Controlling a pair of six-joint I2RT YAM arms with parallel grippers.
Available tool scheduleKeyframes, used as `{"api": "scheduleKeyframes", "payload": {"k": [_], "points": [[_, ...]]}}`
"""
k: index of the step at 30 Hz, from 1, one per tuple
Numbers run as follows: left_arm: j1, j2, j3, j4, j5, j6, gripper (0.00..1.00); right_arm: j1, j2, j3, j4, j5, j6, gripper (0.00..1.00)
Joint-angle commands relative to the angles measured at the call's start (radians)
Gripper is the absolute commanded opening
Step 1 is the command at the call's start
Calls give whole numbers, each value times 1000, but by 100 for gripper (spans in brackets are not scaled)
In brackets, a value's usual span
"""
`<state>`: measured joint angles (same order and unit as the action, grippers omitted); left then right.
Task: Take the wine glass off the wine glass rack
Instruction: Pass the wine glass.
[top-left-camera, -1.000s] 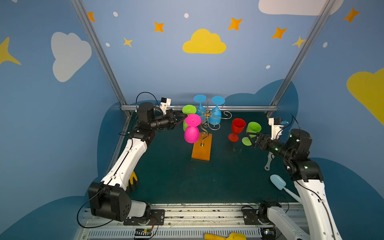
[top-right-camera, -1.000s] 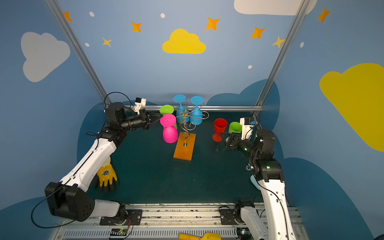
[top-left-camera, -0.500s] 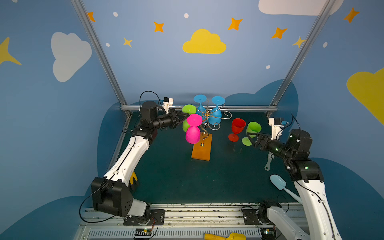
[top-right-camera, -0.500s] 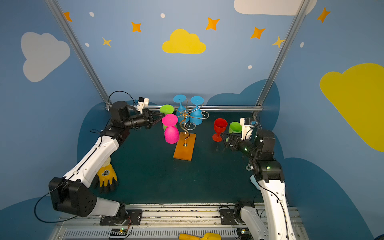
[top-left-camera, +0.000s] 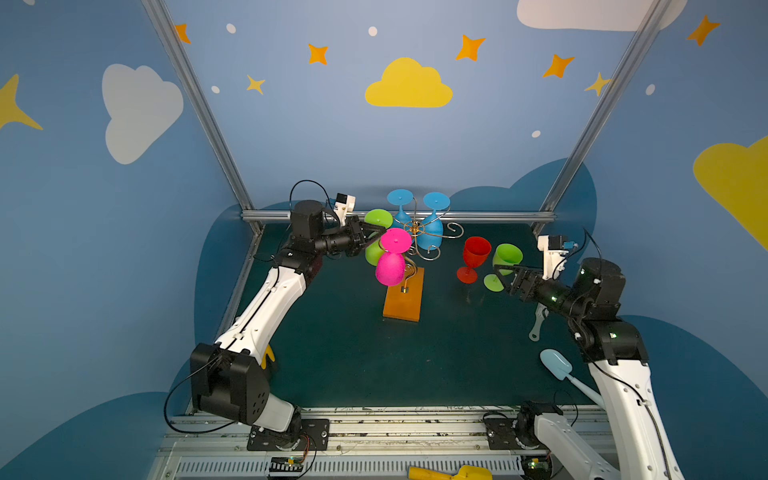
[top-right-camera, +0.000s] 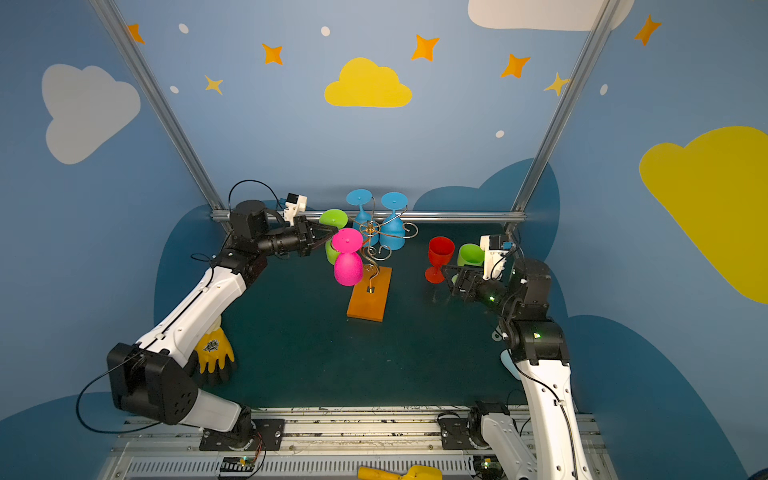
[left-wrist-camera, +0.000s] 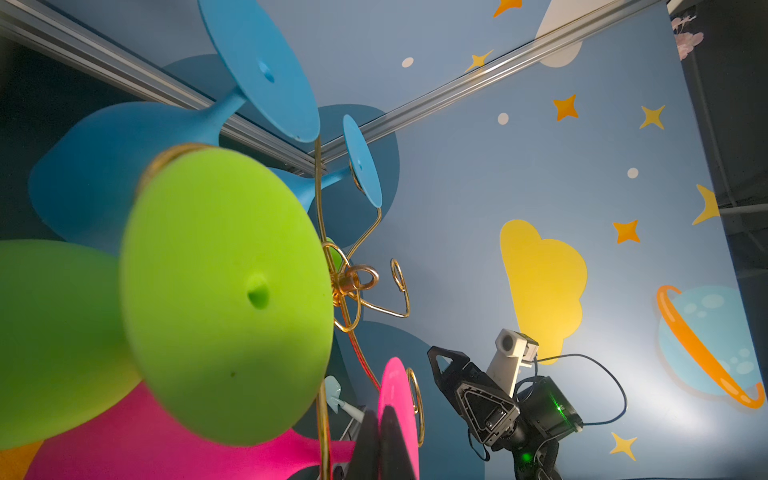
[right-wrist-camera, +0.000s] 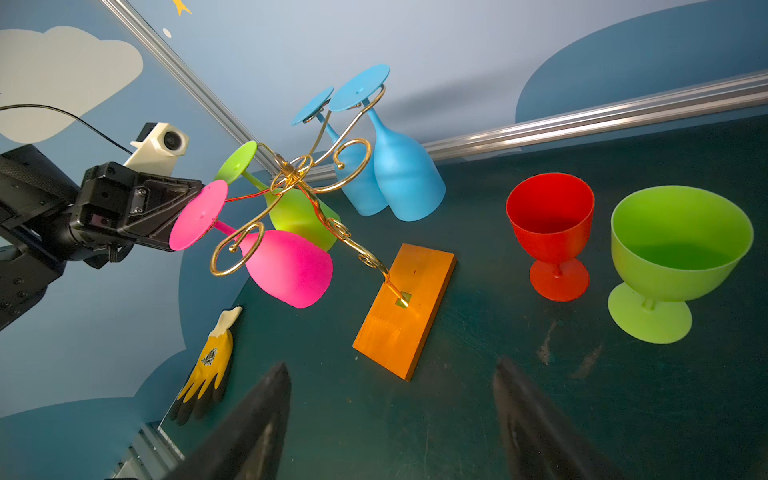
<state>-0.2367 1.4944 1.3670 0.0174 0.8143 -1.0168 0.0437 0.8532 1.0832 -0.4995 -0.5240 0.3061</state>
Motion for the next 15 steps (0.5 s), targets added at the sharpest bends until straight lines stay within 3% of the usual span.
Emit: {"api": "scheduleKeyframes", "payload": {"k": [1,15], "points": [[-4,-7,35,32,19,20,3,5,-3,34,-11,1,-12,76],[-13,-31,25,24,76,15,3,6,-11,35,-14,3,-12,77]]}}
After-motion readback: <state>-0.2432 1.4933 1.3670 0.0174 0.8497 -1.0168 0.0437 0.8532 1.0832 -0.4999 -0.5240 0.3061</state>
